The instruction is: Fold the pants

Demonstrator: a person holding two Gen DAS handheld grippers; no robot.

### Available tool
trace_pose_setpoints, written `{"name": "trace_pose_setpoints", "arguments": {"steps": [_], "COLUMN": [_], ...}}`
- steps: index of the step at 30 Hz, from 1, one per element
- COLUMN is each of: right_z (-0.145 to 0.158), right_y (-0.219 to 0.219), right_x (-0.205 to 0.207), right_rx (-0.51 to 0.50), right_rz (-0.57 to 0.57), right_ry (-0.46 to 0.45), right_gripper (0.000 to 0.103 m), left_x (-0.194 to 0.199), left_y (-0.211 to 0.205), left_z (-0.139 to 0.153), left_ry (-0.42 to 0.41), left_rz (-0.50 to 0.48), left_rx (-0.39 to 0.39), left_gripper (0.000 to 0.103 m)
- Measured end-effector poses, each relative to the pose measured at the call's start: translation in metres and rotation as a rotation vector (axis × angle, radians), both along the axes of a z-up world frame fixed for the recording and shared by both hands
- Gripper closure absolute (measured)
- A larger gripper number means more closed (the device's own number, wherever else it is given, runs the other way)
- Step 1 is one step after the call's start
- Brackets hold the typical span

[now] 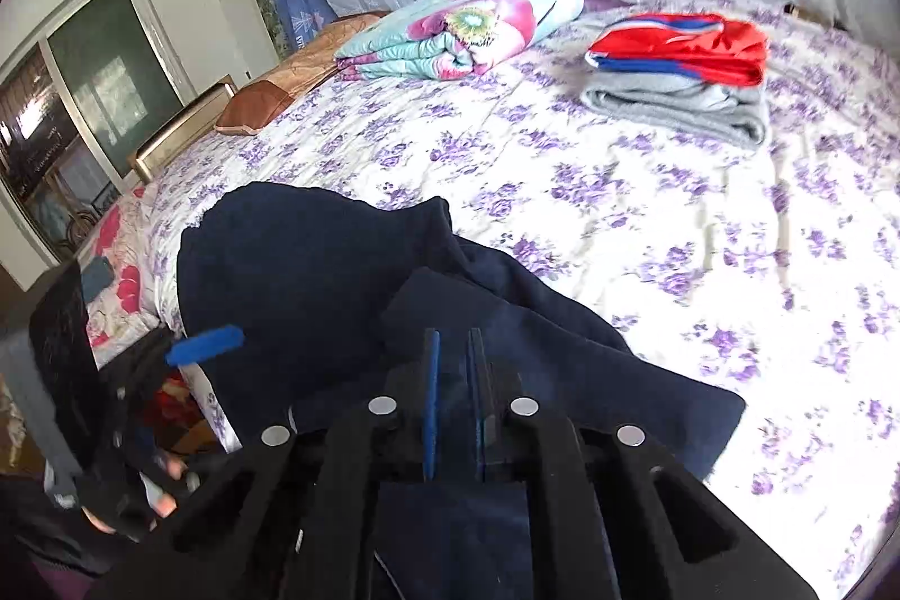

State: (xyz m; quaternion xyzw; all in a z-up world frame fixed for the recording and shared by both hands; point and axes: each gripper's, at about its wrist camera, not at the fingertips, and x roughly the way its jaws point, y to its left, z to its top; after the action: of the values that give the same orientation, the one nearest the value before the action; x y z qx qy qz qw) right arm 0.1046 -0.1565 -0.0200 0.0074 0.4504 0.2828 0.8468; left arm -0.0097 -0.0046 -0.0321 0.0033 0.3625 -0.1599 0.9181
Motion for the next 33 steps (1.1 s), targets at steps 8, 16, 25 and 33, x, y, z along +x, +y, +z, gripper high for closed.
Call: {"name": "trace_pose_setpoints", "arguments": {"steps": [8, 16, 25, 33], "right_z": [-0.039, -0.023, -0.043, -0.012], "right_y": [0.002, -0.096, -0.11, -0.119], "right_x": [0.032, 0.006, 0.01, -0.037], "right_rx": [0.018, -0.095, -0.057, -0.041], "right_rz": [-0.027, -0.222, -0.261, -0.215], "right_ry": [0.095, 0.01, 0.007, -0.061], "right_gripper": [0.102, 0.097, 0.103, 0.097], "left_x": [0.031, -0.017, -0.023, -0.04], "left_y": [-0.015, -0.073, -0.157, -0.129], "left_z": [-0.049, -0.007, -0.05, 0.013], "left_ry": [0.178, -0.017, 0.098, -0.174], "left_rz": [0.031, -0.23, -0.443, -0.323], "left_rx": [0.04, 0.079, 0.239, 0.109], "left_gripper": [0.005, 0.005, 0.005, 0.005]}}
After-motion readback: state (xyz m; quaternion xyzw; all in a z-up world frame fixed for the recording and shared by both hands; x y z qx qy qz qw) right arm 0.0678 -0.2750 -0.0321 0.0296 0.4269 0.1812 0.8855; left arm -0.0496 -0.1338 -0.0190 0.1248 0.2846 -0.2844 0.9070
